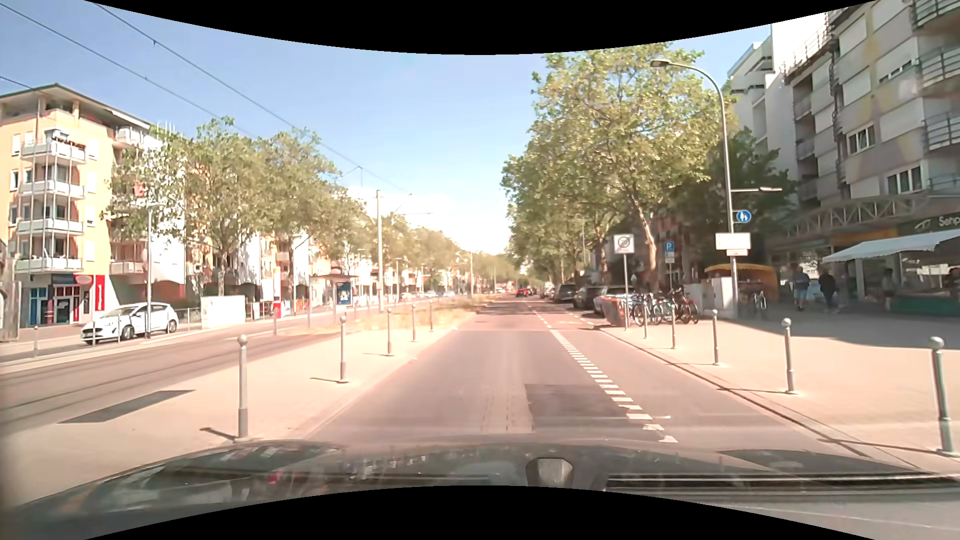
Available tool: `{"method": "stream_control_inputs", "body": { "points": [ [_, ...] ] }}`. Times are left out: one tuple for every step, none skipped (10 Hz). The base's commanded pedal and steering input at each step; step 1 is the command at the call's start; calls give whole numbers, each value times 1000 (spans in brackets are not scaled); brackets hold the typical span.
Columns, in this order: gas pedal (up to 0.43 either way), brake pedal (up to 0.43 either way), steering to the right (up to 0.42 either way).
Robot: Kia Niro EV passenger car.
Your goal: Follow the waypoints while adhering to traffic rules and regulations
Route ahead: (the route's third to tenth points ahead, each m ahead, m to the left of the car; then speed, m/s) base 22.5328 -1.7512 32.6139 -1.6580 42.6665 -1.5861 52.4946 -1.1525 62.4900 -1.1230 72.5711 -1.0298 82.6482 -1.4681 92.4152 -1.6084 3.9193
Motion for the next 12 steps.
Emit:
{"method": "stream_control_inputs", "body": {
  "points": [
    [47,0,-13],
    [47,0,-15],
    [47,0,-14],
    [47,0,-14],
    [47,0,-17],
    [47,0,-19],
    [47,0,-14],
    [47,0,-4],
    [47,0,0],
    [47,0,-1],
    [47,0,-1],
    [47,0,-1]
  ]
}}
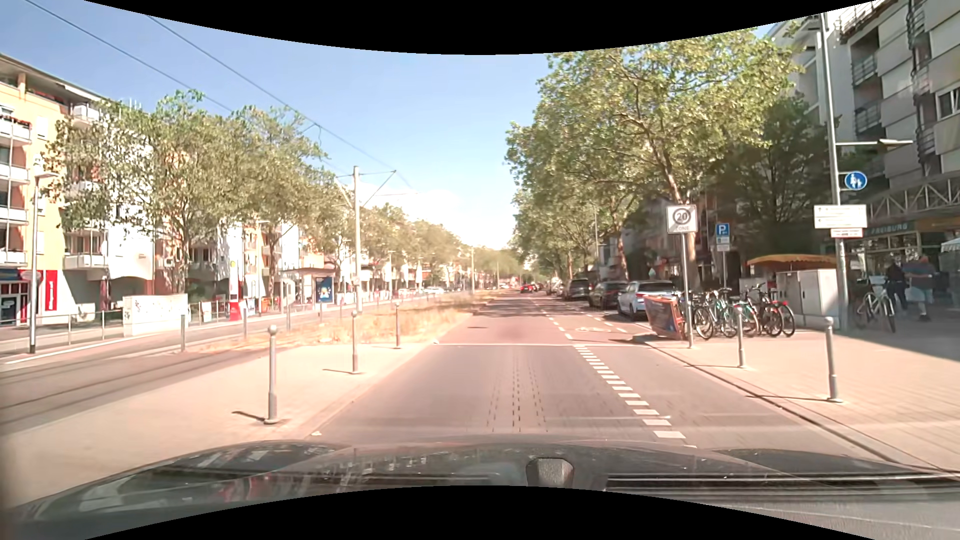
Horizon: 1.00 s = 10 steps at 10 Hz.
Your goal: Follow the waypoints while adhering to traffic rules and regulations
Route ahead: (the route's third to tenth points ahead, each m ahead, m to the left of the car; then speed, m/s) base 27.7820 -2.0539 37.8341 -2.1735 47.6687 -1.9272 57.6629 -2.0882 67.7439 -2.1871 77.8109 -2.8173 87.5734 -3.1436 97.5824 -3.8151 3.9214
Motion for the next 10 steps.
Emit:
{"method": "stream_control_inputs", "body": {
  "points": [
    [47,0,-2],
    [47,0,0],
    [47,0,0],
    [47,0,-3],
    [47,0,-3],
    [47,0,-3],
    [47,0,-3],
    [47,0,-3],
    [47,0,-3],
    [47,0,-3]
  ]
}}
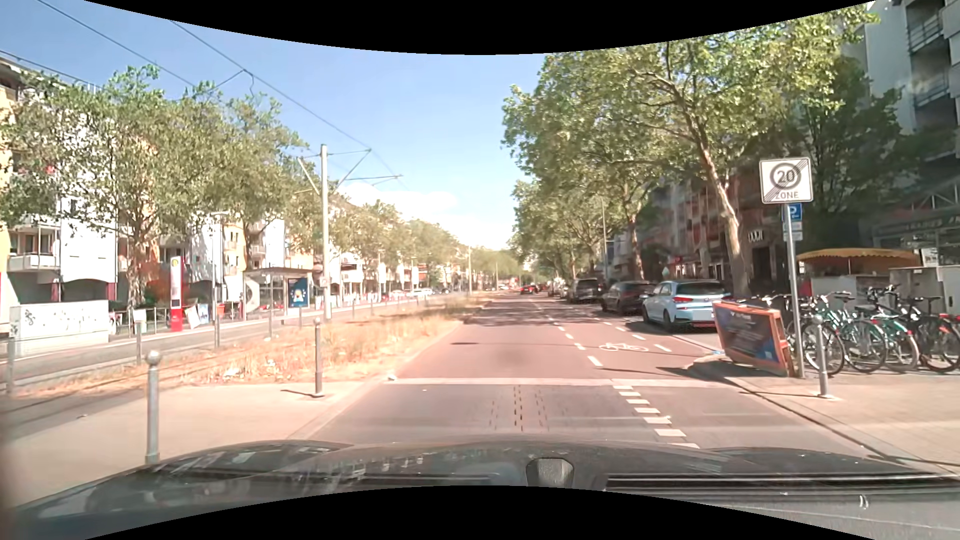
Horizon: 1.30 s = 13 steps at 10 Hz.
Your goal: Follow the waypoints while adhering to traffic rules and regulations
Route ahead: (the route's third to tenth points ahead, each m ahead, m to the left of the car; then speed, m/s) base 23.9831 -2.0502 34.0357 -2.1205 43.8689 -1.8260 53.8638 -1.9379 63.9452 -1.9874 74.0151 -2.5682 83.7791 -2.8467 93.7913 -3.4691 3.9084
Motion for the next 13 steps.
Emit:
{"method": "stream_control_inputs", "body": {
  "points": [
    [47,0,-3],
    [47,0,-1],
    [47,0,3],
    [47,0,3],
    [47,0,1],
    [47,0,2],
    [47,0,2],
    [47,0,2],
    [47,0,2],
    [47,0,2],
    [47,0,1],
    [47,0,1],
    [47,0,2]
  ]
}}
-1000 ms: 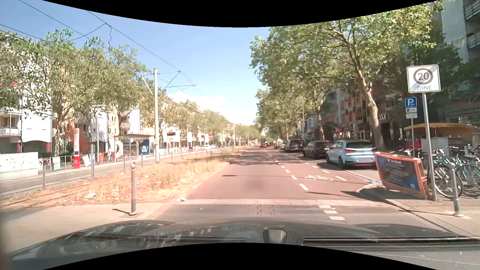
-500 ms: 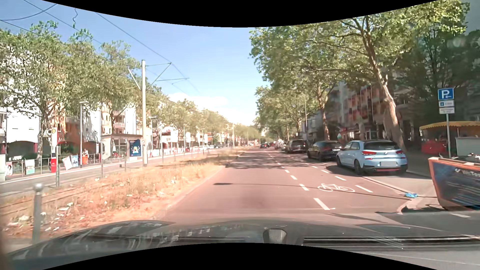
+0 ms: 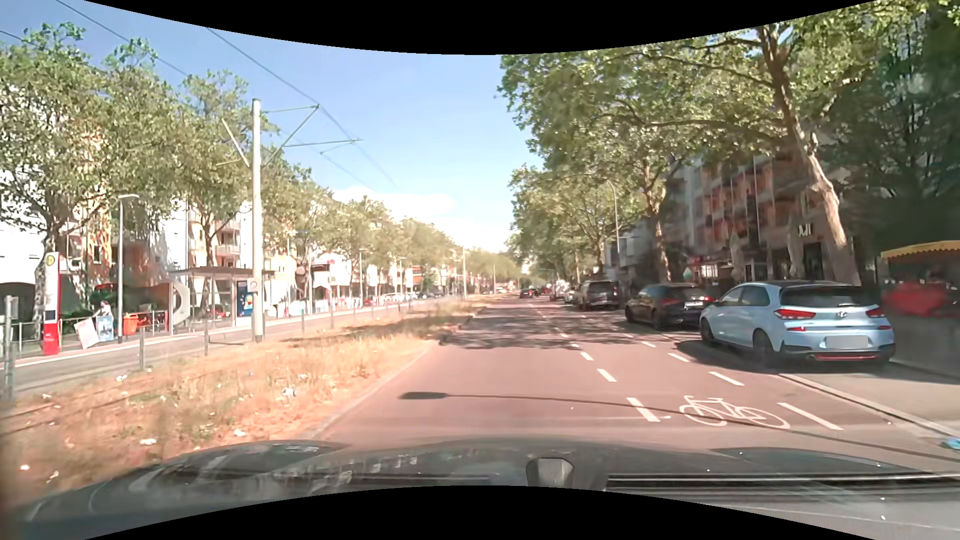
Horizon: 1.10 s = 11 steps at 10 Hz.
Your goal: Follow the waypoints while adhering to traffic rules and regulations
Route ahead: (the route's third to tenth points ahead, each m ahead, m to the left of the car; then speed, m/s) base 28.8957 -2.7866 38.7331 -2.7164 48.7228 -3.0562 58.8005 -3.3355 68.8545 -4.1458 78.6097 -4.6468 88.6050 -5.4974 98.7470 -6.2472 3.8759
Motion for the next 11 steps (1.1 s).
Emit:
{"method": "stream_control_inputs", "body": {
  "points": [
    [47,0,1],
    [47,0,1],
    [20,0,1],
    [67,0,1],
    [67,0,1],
    [67,0,1],
    [59,0,1],
    [59,0,1],
    [59,0,-1],
    [59,0,0],
    [59,0,-1]
  ]
}}
